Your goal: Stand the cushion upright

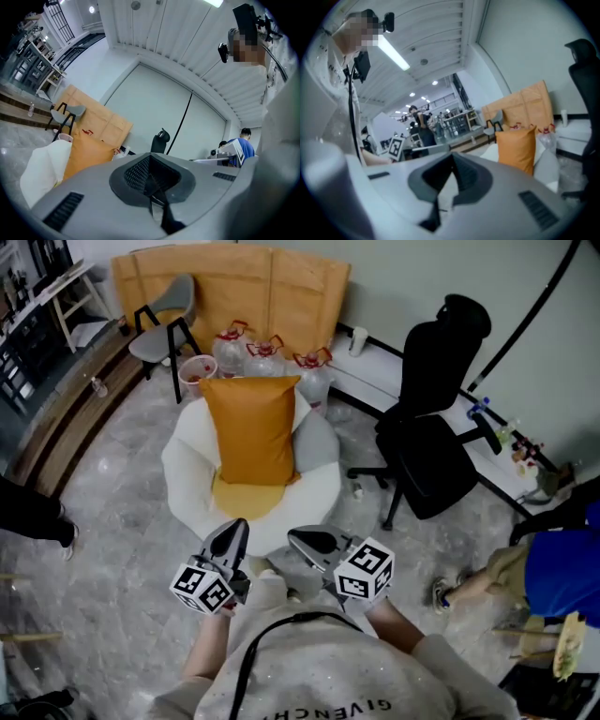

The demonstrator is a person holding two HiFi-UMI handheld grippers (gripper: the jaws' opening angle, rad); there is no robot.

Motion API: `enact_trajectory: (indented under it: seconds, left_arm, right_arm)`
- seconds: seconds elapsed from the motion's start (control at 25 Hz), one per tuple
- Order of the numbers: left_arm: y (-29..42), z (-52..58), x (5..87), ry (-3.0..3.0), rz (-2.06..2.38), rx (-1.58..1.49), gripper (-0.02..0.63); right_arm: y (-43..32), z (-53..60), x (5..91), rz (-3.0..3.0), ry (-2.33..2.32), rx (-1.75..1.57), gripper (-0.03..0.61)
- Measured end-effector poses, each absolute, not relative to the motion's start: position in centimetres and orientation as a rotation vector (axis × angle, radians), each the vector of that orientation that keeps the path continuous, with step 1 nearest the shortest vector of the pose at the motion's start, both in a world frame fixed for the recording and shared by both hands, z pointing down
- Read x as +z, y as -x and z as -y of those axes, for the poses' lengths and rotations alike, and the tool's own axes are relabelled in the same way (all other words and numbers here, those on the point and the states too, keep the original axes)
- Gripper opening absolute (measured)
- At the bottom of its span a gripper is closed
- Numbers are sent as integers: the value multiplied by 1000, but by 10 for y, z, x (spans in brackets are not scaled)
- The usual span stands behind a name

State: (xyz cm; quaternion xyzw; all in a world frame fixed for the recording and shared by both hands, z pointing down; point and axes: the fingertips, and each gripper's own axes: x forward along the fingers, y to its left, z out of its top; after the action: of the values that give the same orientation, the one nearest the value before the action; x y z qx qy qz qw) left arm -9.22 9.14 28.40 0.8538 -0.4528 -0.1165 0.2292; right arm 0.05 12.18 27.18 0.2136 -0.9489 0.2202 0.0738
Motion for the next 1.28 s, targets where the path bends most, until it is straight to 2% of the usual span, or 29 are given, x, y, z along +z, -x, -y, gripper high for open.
enact_trajectory:
  seconds: [1.28]
  left_arm:
    - [96, -128, 272, -2324, 1245, -310, 25]
  right_arm:
    - [-7, -152, 269, 2859, -639, 686, 17]
